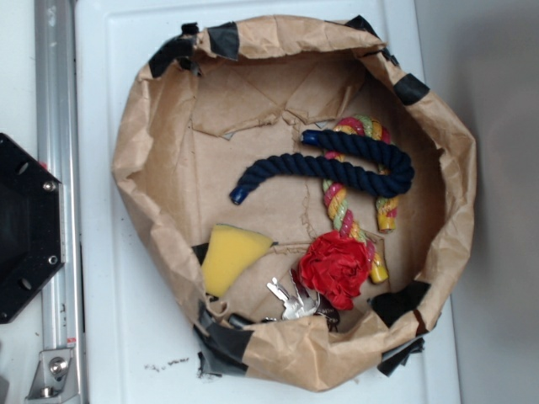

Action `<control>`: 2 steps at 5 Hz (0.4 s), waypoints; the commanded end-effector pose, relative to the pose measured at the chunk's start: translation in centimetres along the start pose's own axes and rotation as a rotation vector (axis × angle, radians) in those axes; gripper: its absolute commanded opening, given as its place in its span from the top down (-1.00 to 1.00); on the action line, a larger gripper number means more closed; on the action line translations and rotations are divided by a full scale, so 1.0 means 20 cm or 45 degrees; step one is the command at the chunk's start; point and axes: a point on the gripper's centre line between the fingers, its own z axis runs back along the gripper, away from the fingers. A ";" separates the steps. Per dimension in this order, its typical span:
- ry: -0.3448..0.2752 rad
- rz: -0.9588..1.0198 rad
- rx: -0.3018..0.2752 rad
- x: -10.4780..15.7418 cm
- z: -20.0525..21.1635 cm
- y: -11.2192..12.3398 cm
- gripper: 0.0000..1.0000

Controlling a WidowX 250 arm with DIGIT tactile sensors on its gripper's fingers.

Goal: Grab the blue rope.

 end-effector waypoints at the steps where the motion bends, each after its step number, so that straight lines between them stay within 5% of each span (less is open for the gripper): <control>1: 0.000 0.000 0.000 0.00 0.00 0.00 -1.00; 2: -0.028 0.082 -0.016 0.24 -0.11 0.00 -1.00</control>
